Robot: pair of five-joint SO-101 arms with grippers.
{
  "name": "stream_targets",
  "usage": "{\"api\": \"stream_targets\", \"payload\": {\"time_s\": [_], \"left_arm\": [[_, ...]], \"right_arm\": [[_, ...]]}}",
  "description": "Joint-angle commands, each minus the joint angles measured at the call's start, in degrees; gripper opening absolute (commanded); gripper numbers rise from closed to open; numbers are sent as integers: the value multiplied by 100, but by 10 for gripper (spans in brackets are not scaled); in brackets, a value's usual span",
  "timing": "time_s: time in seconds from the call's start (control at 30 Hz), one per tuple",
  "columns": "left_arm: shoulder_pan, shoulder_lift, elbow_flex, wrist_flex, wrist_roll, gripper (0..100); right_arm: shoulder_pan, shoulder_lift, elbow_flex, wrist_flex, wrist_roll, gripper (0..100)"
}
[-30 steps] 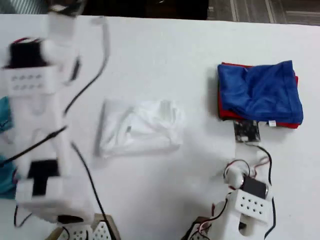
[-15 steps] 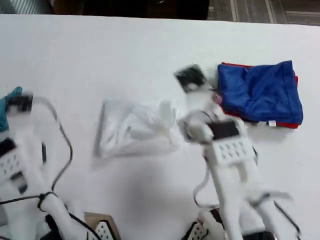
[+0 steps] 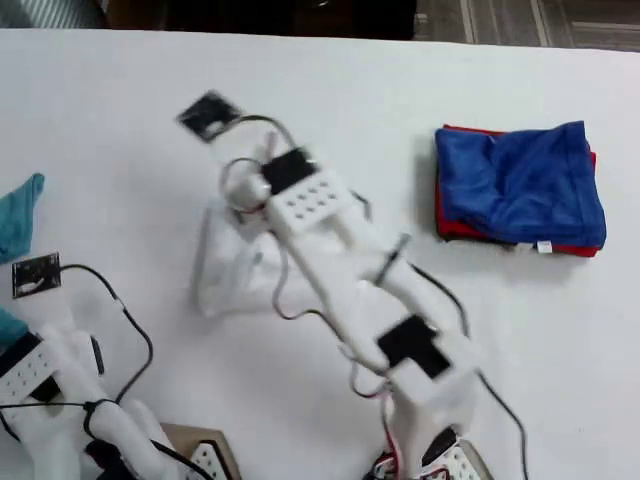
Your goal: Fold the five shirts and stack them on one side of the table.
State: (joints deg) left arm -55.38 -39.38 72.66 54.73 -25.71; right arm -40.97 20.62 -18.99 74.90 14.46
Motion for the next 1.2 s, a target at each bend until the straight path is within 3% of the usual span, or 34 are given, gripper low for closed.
{"api": "stream_targets", "payload": {"time_s": [0.0, 0.27, 0.67, 0.87, 1.17], "left_arm": [[-62, -123, 13, -70, 9, 27], [105, -114, 92, -97, 9, 27], [132, -123, 101, -114, 9, 27], [132, -123, 110, -114, 9, 27], [132, -123, 110, -114, 9, 27]], "right_arm": [[-207, 611, -949, 75, -35, 22], [-330, 1745, -1407, 910, 9, 22], [286, 1508, -1530, 2607, 18, 22], [576, 1182, -1187, 2642, 26, 22], [585, -822, 1327, 2642, 695, 22]]}}
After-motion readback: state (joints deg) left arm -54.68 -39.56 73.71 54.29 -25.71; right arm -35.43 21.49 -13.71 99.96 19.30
